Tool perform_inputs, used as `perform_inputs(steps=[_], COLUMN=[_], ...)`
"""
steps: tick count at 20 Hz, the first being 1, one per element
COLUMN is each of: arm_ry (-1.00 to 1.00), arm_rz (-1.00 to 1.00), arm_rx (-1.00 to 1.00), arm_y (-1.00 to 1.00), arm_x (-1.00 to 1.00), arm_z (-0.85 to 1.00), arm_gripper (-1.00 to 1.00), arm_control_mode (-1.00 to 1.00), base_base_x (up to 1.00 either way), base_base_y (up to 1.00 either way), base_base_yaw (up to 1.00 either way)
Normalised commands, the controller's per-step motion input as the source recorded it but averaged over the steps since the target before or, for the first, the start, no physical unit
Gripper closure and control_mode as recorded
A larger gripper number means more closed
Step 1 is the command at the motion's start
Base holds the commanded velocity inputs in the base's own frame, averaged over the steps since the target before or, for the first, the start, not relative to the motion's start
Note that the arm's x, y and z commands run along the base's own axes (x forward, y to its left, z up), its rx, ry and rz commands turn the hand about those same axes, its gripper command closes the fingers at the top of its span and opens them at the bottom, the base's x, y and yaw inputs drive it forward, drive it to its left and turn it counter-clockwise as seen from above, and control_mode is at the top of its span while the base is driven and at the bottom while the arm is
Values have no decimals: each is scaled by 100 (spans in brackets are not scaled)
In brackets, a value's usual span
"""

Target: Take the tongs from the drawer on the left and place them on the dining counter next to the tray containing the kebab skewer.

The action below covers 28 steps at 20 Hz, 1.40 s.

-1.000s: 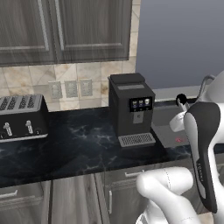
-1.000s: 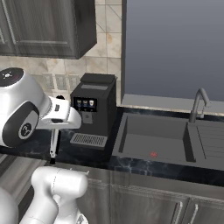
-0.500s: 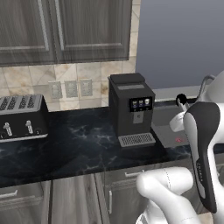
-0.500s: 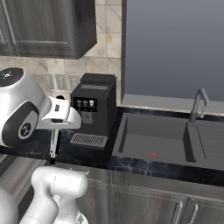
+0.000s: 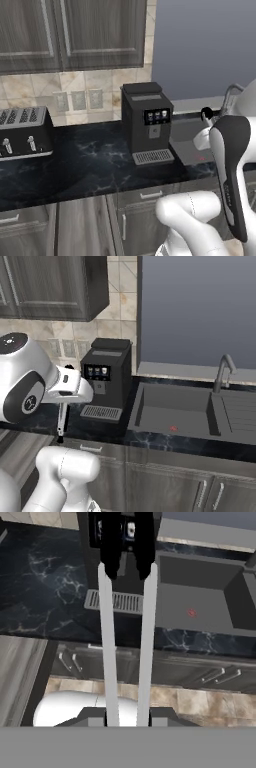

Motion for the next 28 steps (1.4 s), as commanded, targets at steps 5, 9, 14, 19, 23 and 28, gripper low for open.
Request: perform_inputs(steps=[5, 9, 14, 19, 23, 28], arm_ry=[0, 0, 0, 0, 0, 0], arm_rz=[0, 0, 0, 0, 0, 0], arm_rx=[0, 0, 0, 0, 0, 0], arm_y=[0, 0, 0, 0, 0, 0], arm_x=[0, 0, 0, 0, 0, 0], arm_z=[0, 0, 0, 0, 0, 0], arm_gripper=[100, 100, 100, 100, 100, 100], arm_control_mode=[100, 100, 100, 100, 100, 100], base_base_x=[-62, -32, 0, 0, 5, 60], base_base_y=[-23, -42, -96, -90, -90, -92], base_base_yaw=[-24, -37, -66, -76, -72, -49])
